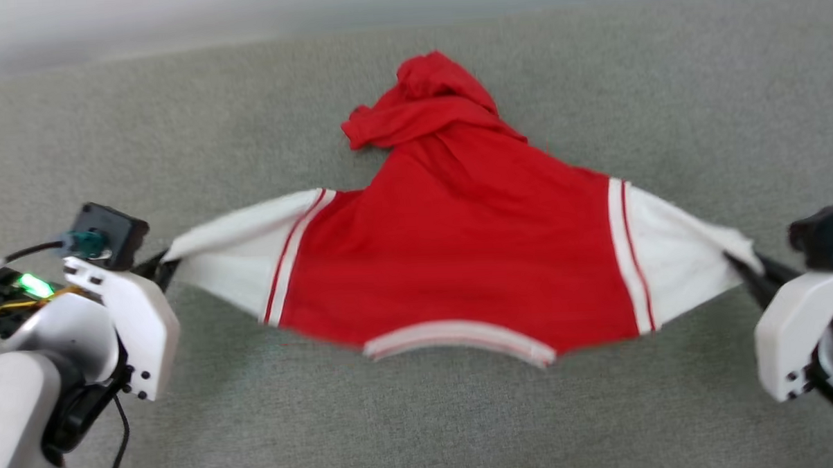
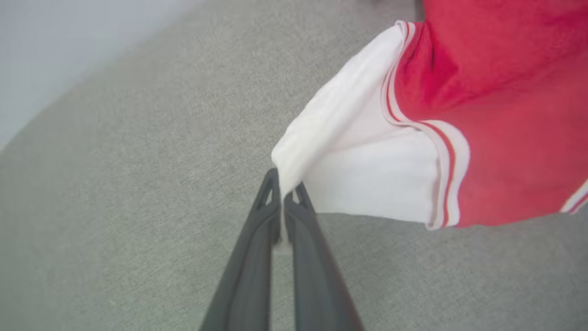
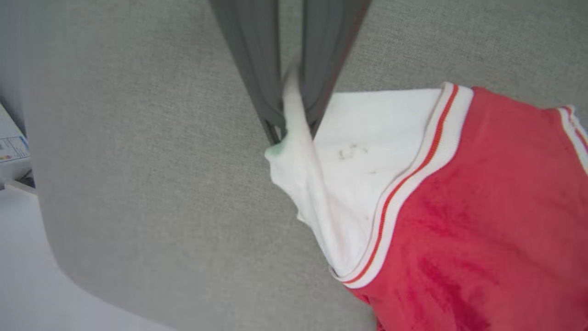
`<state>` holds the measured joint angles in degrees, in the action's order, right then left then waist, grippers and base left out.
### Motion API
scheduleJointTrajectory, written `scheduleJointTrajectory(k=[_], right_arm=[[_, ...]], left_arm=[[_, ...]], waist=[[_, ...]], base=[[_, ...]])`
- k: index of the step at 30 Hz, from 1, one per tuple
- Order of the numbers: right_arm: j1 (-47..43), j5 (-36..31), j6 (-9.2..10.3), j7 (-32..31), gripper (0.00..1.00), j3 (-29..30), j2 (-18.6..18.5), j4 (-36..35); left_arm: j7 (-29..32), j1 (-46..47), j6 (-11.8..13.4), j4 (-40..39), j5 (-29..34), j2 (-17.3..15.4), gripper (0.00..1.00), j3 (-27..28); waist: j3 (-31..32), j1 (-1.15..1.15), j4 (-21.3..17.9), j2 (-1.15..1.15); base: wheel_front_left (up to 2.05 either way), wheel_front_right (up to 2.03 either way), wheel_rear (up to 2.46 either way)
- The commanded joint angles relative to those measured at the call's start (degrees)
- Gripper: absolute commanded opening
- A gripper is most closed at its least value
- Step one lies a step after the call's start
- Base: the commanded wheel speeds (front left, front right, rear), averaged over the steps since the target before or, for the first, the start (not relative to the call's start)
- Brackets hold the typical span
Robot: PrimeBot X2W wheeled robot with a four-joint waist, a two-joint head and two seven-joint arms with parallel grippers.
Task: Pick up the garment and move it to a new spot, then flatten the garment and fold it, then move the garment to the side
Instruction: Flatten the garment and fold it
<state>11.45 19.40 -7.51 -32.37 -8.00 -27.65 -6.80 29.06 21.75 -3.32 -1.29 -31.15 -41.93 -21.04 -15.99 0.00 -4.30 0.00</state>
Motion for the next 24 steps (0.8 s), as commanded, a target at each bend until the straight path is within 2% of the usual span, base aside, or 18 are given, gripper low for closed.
scheduleJointTrajectory(k=[1, 10, 11, 14, 19, 24], right_arm=[[1.1, 1.4, 0.04, -0.5, 0.0, 1.1, -0.5, -1.1], [6.3, 7.5, 0.04, -3.9, 0.0, 6.3, -4.4, -8.0], [8.4, 9.0, 0.04, -4.6, 0.0, 7.4, -4.7, -9.4], [11.8, 10.3, 0.04, -5.6, 0.0, 8.4, -5.0, -10.4], [17.5, 11.0, 0.04, -6.1, 0.0, 8.2, -5.0, -10.7], [23.5, 9.9, 0.04, -5.0, 0.0, 8.9, -4.4, -9.4]], left_arm=[[-0.9, -1.4, 0.9, -1.9, 0.1, -0.8, 0.0, 1.0], [-4.4, -5.2, 4.6, -13.2, -0.7, -4.3, 0.0, 7.3], [-5.4, -4.9, 5.7, -15.7, -1.2, -4.8, 0.0, 9.5], [-7.0, -3.2, 6.9, -19.0, -2.3, -5.2, 0.0, 13.0], [-8.7, 0.9, 7.8, -21.8, -3.2, -6.3, 0.0, 17.5], [-8.0, 7.9, 7.9, -22.5, -1.6, -7.1, 0.0, 17.5]], waist=[[2.7, 0.0, 0.3, 0.0], [8.3, 0.0, 0.3, 0.0], [9.1, 0.0, 0.2, 0.0], [9.9, 0.0, 0.1, 0.0], [10.2, 0.0, -0.1, 0.0], [9.0, 0.0, 0.0, 0.0]], base=[[0.0, 0.0, 0.0], [0.0, 0.0, 0.0], [0.0, 0.0, 0.0], [0.0, 0.0, 0.0], [0.0, 0.0, 0.0], [0.0, 0.0, 0.0]])
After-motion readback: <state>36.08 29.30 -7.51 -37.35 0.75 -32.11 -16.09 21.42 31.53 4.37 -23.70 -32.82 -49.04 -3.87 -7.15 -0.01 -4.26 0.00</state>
